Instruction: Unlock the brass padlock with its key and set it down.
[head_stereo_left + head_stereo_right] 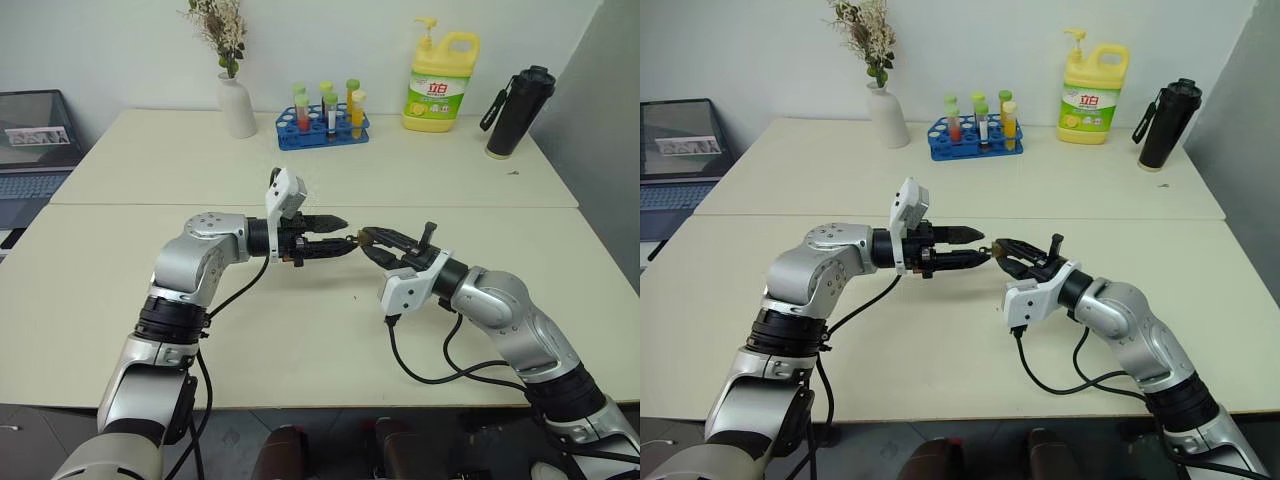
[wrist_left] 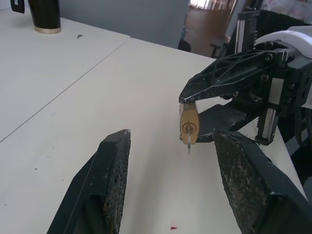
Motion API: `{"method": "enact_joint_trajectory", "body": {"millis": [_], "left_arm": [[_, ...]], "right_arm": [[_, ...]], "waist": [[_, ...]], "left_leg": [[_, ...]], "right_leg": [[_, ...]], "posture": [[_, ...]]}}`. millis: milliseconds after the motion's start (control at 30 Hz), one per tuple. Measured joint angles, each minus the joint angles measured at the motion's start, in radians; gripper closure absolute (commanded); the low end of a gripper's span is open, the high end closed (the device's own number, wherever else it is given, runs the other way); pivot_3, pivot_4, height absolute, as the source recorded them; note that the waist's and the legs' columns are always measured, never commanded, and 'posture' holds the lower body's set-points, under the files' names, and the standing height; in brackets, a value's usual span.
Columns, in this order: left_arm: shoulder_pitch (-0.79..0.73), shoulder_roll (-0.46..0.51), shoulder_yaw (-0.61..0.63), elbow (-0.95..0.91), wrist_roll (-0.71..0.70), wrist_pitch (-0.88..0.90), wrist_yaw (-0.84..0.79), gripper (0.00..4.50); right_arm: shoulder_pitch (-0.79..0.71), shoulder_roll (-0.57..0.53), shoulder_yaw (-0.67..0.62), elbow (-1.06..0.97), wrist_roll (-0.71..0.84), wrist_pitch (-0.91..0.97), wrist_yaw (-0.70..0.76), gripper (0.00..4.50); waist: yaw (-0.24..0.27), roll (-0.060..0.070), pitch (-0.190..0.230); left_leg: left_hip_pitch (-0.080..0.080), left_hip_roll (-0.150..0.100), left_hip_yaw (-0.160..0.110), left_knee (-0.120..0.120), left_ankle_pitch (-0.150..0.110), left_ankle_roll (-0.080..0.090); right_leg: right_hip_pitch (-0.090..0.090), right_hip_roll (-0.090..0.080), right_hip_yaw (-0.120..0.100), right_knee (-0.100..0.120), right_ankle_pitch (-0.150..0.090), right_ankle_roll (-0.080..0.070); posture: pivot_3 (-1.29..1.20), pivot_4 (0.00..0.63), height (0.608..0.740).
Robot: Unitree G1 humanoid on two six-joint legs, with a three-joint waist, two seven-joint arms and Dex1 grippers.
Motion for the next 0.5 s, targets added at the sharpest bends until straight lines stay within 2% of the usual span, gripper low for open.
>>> {"method": "enact_joint_trajectory", "body": {"millis": [500], "left_arm": [[-0.034, -0.051, -0.020, 0.022, 0.015, -0.020, 0.040, 1.70]], "right_arm": [[-0.005, 0.003, 0.000, 0.002, 0.008, -0.001, 0.000, 3.56]], "waist": [[0.001, 0.000, 0.000]], "left_leg": [[-0.001, 0.000, 0.000, 0.002, 0.000, 0.000]], "right_leg": [[0.000, 0.000, 0.000, 0.000, 0.000, 0.000]], "posture": [[0.00, 0.150, 0.740]]}}
